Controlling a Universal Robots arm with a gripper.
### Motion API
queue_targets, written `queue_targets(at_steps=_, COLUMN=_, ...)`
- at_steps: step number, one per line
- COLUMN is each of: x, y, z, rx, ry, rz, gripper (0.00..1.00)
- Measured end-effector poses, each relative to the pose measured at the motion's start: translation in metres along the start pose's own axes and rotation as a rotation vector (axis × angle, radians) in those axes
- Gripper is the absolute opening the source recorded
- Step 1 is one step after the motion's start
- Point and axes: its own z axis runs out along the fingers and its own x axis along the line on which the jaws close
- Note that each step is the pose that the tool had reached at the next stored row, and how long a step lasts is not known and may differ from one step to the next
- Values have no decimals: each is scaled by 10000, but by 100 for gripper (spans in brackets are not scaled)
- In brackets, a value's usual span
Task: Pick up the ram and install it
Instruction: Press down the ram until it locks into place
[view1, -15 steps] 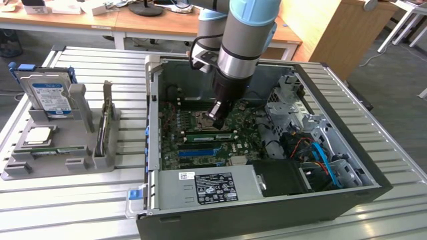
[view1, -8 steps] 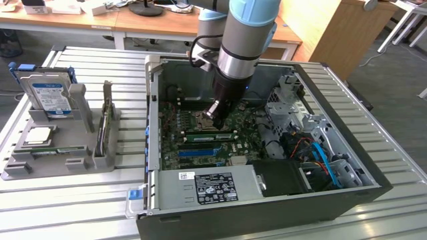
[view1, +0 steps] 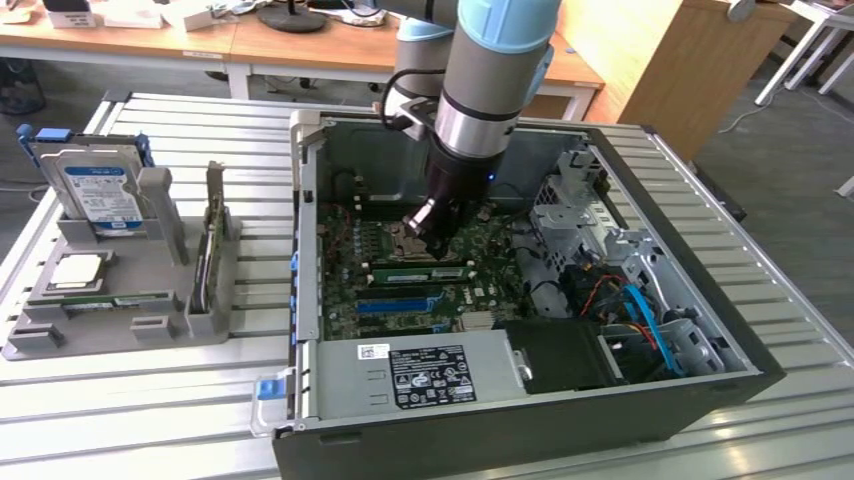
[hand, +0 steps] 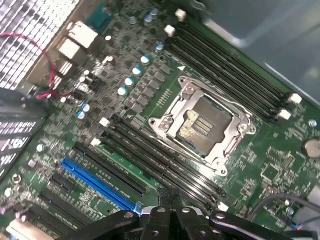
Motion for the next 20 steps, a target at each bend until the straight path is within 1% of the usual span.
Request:
queue_targets(at_steps=13, x=1, y=0, z=6, rx=36, ry=-44, rz=1826, gripper=10)
queue_targets(at_steps=20, x=-1, y=2, z=7, rx=35, ry=-47, rz=1846, gripper=10)
